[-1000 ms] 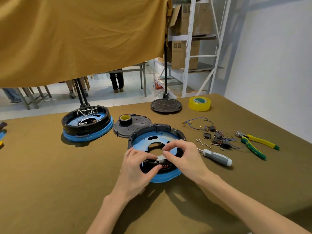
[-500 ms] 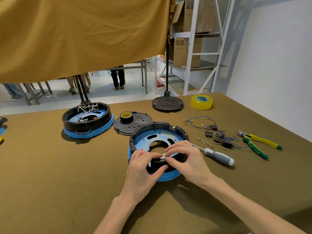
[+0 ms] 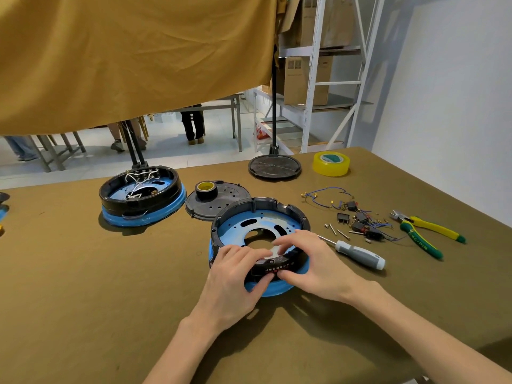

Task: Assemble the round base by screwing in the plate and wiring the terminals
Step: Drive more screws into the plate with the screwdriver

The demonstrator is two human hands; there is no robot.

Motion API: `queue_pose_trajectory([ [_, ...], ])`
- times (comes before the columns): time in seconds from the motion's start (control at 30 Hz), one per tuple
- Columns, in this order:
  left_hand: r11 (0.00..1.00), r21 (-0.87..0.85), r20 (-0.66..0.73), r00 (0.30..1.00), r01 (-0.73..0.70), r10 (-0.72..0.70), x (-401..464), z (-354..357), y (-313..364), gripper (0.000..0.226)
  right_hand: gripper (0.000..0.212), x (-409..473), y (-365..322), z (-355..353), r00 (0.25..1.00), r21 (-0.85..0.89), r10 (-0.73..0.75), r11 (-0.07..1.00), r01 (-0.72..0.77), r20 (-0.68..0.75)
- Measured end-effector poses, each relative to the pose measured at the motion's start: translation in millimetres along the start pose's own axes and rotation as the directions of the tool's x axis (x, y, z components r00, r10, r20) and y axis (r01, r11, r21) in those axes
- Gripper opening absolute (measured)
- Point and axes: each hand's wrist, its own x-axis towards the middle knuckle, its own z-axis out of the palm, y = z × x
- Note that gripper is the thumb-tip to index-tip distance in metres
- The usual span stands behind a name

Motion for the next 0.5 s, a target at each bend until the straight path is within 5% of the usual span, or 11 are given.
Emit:
queue_pose_trajectory([
  [0.17, 0.998, 0.042, 0.016, 0.999, -0.041, 0.04, -1, 1, -2, 0.027, 0.053, -1, 8, -1, 0.995, -0.137, -0.075, 0.987, 0.083, 0.063],
  [0.33, 0.996, 0.071, 0.094, 0.994, -0.061, 0.054, -1, -2, -1, 0.038, 0.087, -14, 15, -1, 0.991, -0.21, -0.033, 0.978, 0.005, -0.13],
  [0.5, 0.991, 0.117, 0.122, 0.991, -0.064, 0.049, 5, 0, 5, 0.048, 0.115, -21, 22, -3, 0.998, -0.494, -0.027, 0.868, 0.048, 0.048],
])
